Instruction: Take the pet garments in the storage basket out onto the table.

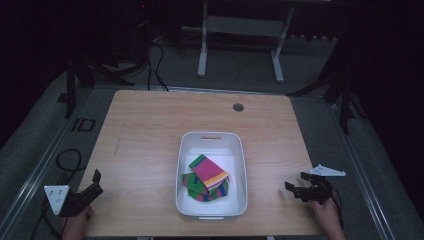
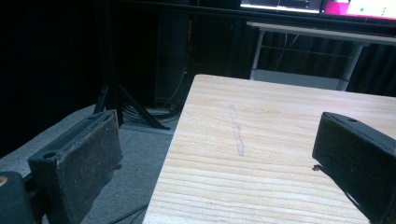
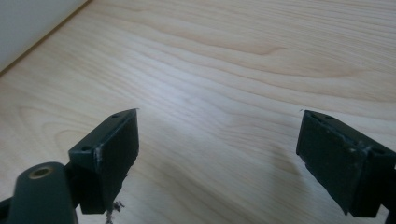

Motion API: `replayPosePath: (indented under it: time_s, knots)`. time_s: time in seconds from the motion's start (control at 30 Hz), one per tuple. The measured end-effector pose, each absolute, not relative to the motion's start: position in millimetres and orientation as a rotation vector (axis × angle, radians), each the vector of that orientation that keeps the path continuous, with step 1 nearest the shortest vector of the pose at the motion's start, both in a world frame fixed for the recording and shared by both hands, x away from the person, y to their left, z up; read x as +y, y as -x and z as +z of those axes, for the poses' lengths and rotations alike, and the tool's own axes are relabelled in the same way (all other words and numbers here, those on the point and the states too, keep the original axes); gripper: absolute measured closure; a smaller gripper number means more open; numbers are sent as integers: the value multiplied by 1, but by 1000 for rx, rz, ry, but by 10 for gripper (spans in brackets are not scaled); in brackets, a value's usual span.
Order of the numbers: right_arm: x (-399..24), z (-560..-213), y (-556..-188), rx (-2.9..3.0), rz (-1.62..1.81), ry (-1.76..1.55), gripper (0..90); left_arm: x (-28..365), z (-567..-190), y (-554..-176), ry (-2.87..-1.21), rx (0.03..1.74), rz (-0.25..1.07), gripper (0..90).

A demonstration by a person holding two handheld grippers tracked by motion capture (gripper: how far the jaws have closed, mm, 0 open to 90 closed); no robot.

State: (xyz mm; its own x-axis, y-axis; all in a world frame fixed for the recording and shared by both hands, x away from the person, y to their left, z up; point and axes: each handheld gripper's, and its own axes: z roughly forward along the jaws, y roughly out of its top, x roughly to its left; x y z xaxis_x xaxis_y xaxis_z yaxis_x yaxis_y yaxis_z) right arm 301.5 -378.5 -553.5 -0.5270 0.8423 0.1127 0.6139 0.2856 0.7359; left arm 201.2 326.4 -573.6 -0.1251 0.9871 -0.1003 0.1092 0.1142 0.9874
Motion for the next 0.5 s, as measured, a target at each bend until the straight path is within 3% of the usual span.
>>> replayPosePath:
  time_s: [0.5]
  knots:
    - [-335, -523, -306, 2431, 1187, -1155, 124, 327, -573, -201, -1160, 1433, 1151, 19]
